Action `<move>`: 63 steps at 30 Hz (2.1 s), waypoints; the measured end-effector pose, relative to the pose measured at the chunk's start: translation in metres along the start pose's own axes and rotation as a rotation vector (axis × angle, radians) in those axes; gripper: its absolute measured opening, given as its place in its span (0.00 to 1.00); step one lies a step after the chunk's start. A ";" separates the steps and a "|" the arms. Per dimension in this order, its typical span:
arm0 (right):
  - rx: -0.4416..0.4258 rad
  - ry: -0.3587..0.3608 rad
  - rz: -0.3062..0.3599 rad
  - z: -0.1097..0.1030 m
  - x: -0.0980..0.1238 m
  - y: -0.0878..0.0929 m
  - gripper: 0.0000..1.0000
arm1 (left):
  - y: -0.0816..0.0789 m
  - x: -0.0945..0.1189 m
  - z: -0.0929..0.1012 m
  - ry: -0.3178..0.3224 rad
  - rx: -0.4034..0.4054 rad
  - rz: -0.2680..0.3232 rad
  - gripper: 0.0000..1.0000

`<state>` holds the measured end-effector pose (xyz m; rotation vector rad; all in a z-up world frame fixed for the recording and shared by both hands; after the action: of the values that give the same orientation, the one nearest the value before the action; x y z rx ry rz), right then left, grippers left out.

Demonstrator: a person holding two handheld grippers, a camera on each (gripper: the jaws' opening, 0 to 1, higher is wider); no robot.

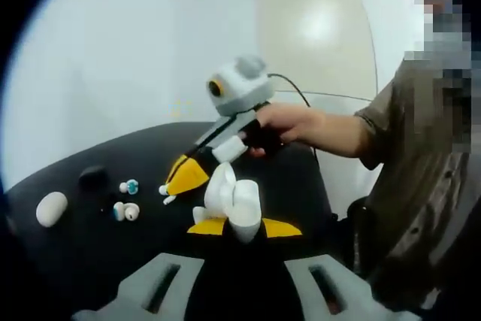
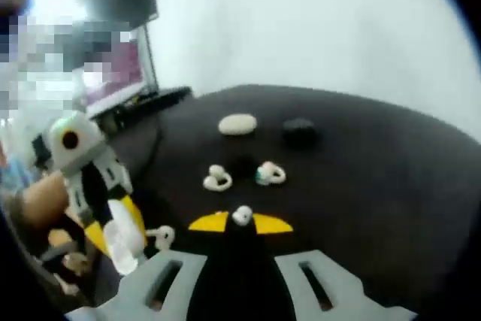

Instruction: Pick up three earphones and place each one into its charging case using tactile feedback, ensure that each earphone is properly inserted and securely positioned inside the case.

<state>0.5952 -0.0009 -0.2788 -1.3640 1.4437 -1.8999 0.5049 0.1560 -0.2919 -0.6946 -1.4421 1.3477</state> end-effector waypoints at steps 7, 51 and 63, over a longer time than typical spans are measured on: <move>0.162 0.050 0.047 0.004 0.008 -0.007 0.12 | 0.000 0.001 -0.002 0.002 0.005 0.000 0.14; 1.559 -0.100 -0.003 -0.085 0.070 -0.024 0.12 | 0.000 0.000 0.000 -0.001 0.010 -0.001 0.14; 1.618 -0.151 -0.042 -0.087 0.061 -0.019 0.12 | -0.001 0.000 0.000 -0.001 0.009 -0.001 0.14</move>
<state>0.4974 0.0039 -0.2331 -0.6002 -0.3809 -1.9503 0.5054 0.1556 -0.2915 -0.6872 -1.4362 1.3535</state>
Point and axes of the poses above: the point that each gripper's makers call its tool centre point, and the gripper's own axes: x roughly backward along the fingers, z roughly to its right, y roughly out of its underside, the point moved 9 cm from there along x, roughly backward along the fingers, and after that the axes turned 7 degrees about x, right-handed, at the moved point
